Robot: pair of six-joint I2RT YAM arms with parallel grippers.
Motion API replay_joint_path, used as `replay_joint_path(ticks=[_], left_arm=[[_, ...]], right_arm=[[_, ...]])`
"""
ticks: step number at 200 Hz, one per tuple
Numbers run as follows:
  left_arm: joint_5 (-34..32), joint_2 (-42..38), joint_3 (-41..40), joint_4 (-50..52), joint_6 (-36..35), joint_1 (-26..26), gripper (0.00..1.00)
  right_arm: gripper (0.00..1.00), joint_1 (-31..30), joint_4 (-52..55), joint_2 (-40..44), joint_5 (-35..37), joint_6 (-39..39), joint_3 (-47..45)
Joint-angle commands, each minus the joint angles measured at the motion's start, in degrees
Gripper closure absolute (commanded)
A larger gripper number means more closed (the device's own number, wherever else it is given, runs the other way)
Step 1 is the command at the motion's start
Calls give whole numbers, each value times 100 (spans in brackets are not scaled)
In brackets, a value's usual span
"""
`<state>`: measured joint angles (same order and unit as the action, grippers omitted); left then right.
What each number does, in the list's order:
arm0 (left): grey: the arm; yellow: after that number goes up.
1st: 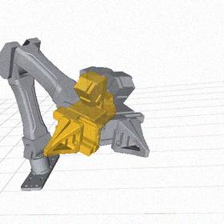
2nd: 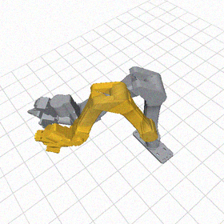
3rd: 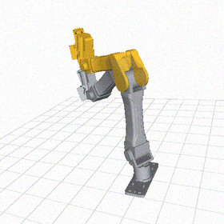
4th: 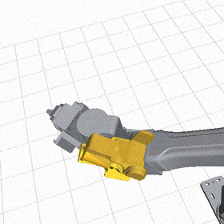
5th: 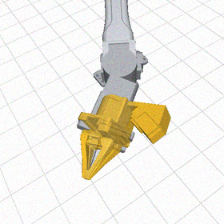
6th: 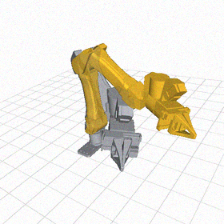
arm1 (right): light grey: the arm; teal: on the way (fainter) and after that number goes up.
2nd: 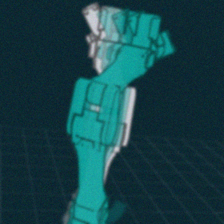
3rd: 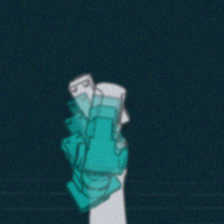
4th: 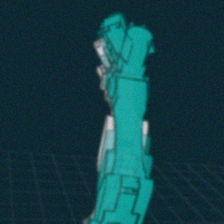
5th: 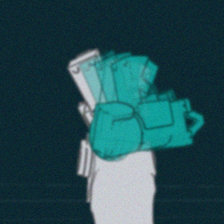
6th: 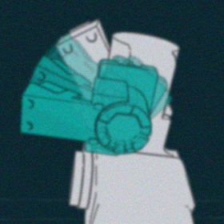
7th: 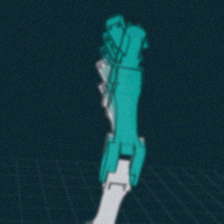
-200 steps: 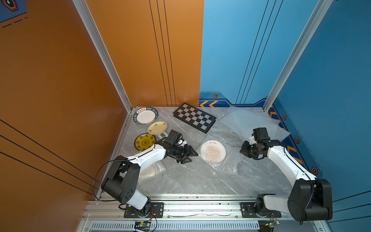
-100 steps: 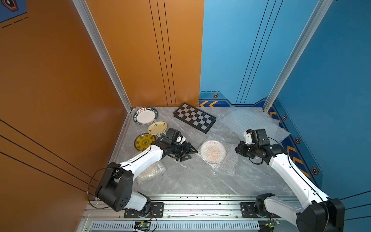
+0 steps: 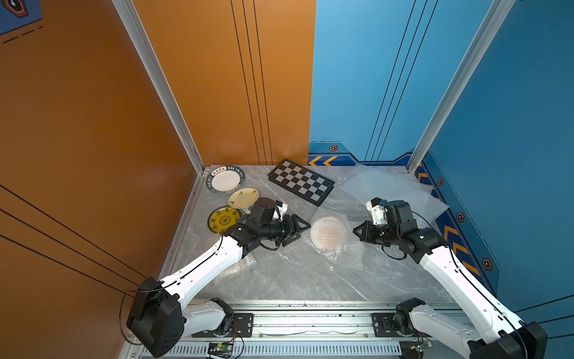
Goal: Unpack dinner plates from bubble wrap
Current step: Unwrap the bubble wrap at the center of the board.
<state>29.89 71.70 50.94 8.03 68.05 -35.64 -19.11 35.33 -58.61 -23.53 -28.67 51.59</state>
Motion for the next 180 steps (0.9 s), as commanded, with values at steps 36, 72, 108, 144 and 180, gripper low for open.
replay_joint_path(ticks=[36,72,108,144,180], left_arm=[[-1185,1300,772,-1022,1274,-1165,27],[-1526,1962,1438,-960,1409,-1353,27],[-1166,2546,1949,-961,1503,-1510,26],[-833,2806,1949,-957,1650,-1562,27],[-846,2857,2000,-926,1646,-1541,31]], right_arm=[[92,15,-114,196,-980,582,-369],[92,18,-141,255,-1236,791,-634],[92,29,-66,352,-1309,863,-643],[92,22,-44,355,-1204,867,-681],[92,35,21,387,-1196,890,-697]])
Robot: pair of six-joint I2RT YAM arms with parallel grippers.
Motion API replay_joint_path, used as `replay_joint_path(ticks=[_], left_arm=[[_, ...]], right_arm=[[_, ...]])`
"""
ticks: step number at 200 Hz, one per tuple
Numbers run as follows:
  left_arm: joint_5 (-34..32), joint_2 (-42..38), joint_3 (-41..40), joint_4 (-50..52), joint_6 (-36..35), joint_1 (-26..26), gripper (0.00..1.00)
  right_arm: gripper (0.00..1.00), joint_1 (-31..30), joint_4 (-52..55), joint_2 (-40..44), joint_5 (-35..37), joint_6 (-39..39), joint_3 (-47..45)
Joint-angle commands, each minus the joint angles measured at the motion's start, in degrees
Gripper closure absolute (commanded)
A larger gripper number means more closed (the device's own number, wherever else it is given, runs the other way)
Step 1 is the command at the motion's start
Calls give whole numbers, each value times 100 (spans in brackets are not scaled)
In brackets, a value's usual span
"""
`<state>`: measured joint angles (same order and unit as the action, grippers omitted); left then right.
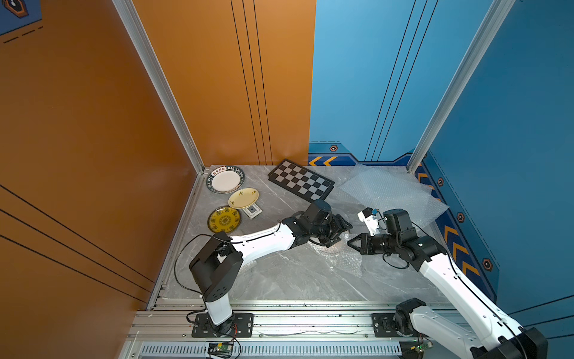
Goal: Unpack dinner plates from bubble wrap
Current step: Unwrap the bubble wrap at the center of the board.
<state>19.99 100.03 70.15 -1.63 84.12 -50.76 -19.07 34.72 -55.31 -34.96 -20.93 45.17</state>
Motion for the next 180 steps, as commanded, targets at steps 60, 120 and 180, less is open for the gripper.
replay_joint_path(ticks=[60,120,180], left_arm=[[247,158,179,45,-39,-75,74],[174,-151,-159,-22,-53,-94,100],[-158,-841,-750,53,-66,-352,100]], right_arm=[[88,75,130,149,61,43,-96],[61,860,868,788,-2,-504,424],[34,1489,2289,256,1320,-1075,1131]])
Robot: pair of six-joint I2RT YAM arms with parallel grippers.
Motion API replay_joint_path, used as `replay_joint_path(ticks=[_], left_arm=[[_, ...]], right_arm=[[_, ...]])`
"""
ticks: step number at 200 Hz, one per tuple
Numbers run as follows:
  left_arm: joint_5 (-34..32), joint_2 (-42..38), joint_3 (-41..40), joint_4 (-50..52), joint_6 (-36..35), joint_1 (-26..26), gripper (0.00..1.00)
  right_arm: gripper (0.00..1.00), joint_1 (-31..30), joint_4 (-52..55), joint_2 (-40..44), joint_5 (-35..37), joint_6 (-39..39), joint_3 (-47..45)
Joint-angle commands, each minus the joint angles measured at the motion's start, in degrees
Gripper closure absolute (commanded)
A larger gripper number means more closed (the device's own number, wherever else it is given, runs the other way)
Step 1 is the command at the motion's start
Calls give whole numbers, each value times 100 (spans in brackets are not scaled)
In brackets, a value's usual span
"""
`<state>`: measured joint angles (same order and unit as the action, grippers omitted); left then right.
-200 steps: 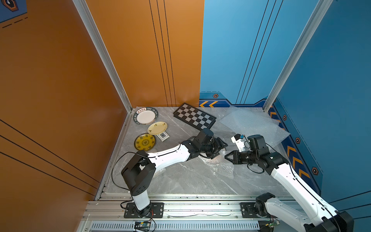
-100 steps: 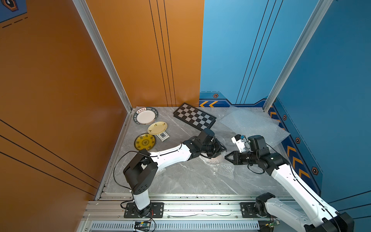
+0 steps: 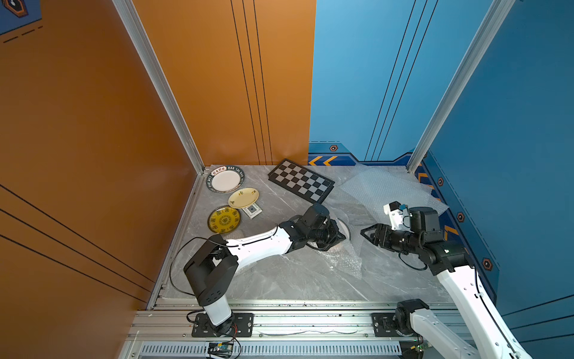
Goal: Unpack dinner plates from bubble wrap
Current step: Unwrap the bubble wrap at the center of the board.
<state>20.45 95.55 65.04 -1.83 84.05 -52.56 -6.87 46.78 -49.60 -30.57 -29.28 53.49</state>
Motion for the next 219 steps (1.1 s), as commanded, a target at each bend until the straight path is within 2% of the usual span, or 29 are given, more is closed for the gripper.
replay_joint_path(ticks=[1,20,36,74,142,192,209,219], left_arm=[[-210,-399,-255,70,-58,-174,100],[-291,-527,-426,75,-47,-243,100],[-326,-586,-496,68,-47,-287,100],[-397,-698,-562,74,-64,-372,100],[-412,-783,-808,27,-65,-430,100],[-379,-766,-833,-28,-57,-422,100],[-370,-769,-852,-85,-34,-394,100],[-367,-765,-868,-98,-38,-380,100]], right_arm=[[34,272,1111,-327,901,-238,309],[33,309,1197,-574,992,-218,302],[31,301,1137,-845,789,-195,306],[28,30,897,-1115,896,-258,362],[30,-331,463,-1365,1061,-570,-365],[38,-464,133,-1961,1171,-465,-243],[48,-473,38,-2051,1204,-473,-303],[56,-477,-16,-2055,1243,-495,-375]])
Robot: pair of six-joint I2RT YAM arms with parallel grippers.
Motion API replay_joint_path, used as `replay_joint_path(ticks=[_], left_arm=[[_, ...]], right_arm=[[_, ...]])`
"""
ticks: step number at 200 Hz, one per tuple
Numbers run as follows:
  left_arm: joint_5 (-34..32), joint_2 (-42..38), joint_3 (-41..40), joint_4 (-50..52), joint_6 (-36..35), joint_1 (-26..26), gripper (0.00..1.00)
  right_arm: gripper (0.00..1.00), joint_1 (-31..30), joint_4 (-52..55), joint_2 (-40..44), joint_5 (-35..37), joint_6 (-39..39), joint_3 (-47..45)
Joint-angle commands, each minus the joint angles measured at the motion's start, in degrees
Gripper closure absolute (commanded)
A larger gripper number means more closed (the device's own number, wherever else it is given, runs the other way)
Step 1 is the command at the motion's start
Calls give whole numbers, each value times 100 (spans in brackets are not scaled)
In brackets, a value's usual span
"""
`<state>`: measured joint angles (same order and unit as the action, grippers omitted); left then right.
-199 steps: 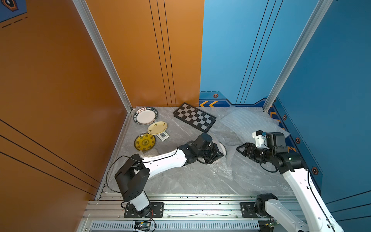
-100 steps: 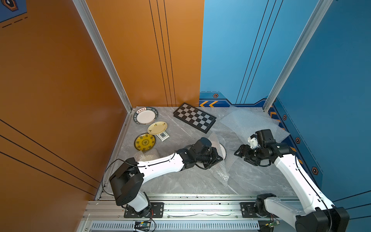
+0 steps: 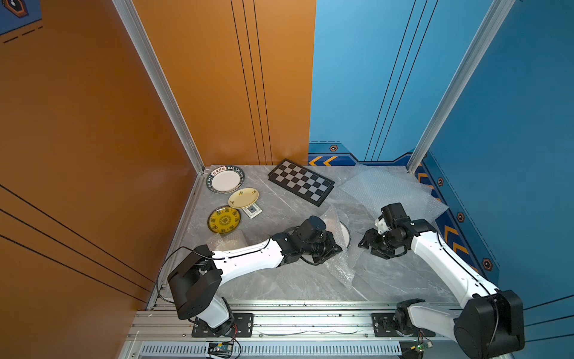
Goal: Unpack dinner plates from bubble wrap
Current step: Unwrap the bubble wrap at the center of the board.
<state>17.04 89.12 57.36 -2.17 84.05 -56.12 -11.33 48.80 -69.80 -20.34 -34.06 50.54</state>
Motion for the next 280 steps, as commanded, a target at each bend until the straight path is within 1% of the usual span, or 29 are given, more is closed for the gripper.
replay_joint_path(ticks=[1,7,20,23,26,31,57,85,103,121,123,154,186,200,211,231,249,260,272,280], left_arm=[[-25,-123,-106,-59,-33,-23,100],[-30,-141,-113,-68,-38,-13,100],[-25,-157,-144,-89,-29,11,100],[-28,-168,-155,-90,-29,24,100],[-27,-176,-170,-97,-29,23,100],[-33,-193,-186,-97,-21,41,100],[-80,-428,-354,-31,-29,123,100],[-229,-1073,-708,354,-105,249,100],[-417,-1687,-985,817,-184,319,100],[-682,-2464,-1286,1238,-190,350,100],[-712,-2515,-1315,1443,-188,352,100],[-1265,-3886,-2007,2081,148,227,100],[-1929,-5075,-2721,2544,648,-21,100],[-2151,-5447,-2936,2599,810,-47,100],[-2283,-5662,-2976,2826,828,-13,100],[-2290,-5944,-2958,3417,650,210,100],[-2017,-6185,-3105,3616,569,534,100],[-1876,-6307,-3214,3631,552,701,100],[-1818,-6393,-3269,3672,526,806,100],[-1789,-6407,-3292,3691,516,855,100]], right_arm=[[57,-29,-219,-35,226,-19,-84],[65,-35,-253,-28,263,-17,-128],[85,-4,-309,-29,343,-25,-212],[87,13,-325,-38,354,-35,-232],[94,32,-339,-36,363,-25,-245],[100,59,-352,-47,379,-29,-263],[100,294,-439,-174,378,26,-381],[100,486,-494,-312,390,101,-438],[100,588,-545,-384,399,128,-465],[100,674,-586,-489,401,145,-484],[100,676,-587,-499,400,146,-484],[100,711,-608,-516,325,127,-499],[100,660,-773,-352,93,-103,-667],[100,590,-973,-187,-58,-370,-872],[100,478,-1131,-44,-117,-591,-1050],[100,177,-1387,121,-102,-870,-1350],[100,-61,-1496,129,-111,-987,-1494],[90,-120,-1489,152,-163,-996,-1542],[82,-95,-1395,251,-220,-967,-1556],[76,-55,-1278,363,-232,-933,-1548]])
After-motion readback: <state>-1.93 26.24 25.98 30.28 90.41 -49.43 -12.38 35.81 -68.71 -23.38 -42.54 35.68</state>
